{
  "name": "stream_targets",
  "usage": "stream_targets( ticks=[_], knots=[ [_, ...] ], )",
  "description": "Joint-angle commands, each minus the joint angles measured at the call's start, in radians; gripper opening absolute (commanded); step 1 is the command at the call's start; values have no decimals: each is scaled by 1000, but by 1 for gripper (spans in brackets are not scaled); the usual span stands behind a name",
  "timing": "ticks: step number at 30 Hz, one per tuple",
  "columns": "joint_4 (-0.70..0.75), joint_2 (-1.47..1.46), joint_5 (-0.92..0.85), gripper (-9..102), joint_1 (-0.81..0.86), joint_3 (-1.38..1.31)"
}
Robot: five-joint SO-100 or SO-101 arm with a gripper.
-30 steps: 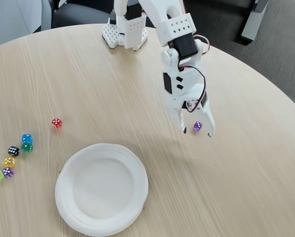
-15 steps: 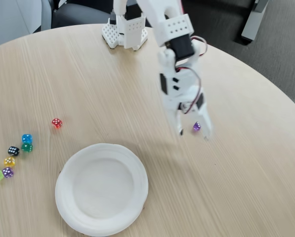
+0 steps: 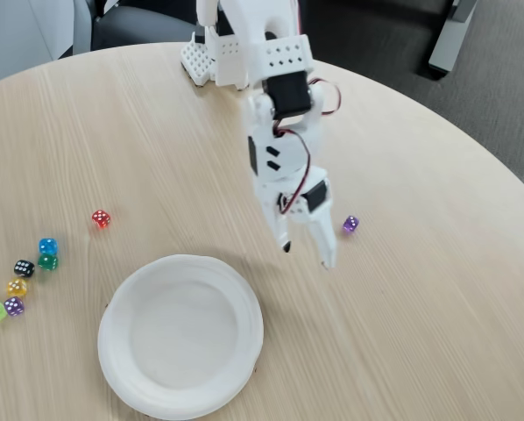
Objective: Pick a purple dice and put it in the plate.
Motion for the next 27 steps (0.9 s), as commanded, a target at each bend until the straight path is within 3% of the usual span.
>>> stream_targets(
  ticks=[1, 19, 27],
  knots=[
    [-3, 11, -2, 26, -54, -17],
    [-3, 18, -20, 26, -256, -15],
    [-3, 11, -18, 26, -252, -15]
  ],
)
